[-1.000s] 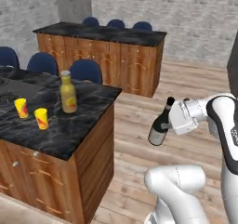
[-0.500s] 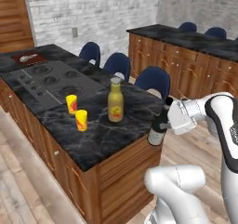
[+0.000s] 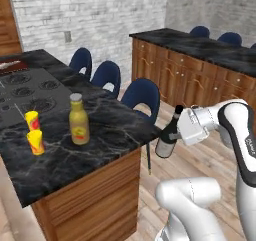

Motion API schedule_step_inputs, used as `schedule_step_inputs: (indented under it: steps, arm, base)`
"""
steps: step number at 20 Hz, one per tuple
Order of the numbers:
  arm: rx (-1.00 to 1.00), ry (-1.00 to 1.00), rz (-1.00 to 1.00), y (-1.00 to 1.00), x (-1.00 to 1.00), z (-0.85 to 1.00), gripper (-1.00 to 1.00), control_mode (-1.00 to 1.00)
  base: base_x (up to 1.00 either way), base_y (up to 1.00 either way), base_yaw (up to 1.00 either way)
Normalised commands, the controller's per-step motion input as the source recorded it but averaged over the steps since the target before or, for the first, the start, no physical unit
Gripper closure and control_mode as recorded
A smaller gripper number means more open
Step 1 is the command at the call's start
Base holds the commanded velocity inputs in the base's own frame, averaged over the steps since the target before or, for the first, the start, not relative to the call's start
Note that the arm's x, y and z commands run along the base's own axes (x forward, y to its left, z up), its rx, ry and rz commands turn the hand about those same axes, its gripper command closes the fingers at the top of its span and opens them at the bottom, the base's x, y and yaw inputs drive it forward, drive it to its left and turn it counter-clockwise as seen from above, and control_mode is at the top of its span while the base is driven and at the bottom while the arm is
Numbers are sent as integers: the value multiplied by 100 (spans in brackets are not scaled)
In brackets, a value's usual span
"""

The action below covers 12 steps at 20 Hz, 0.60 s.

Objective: Place the drinks on the dining counter in a tight cluster.

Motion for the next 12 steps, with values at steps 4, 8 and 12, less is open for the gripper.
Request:
schedule_step_inputs:
  steps: [4,8,12]
  arm:
    - [0,0,0,0,0,0,100,100]
    - [0,0,0,0,0,0,100,100]
    - [0,0,0,0,0,0,100,100]
  base:
    - [5,-88,9]
    - [16,-91,11]
    - [21,-67,42]
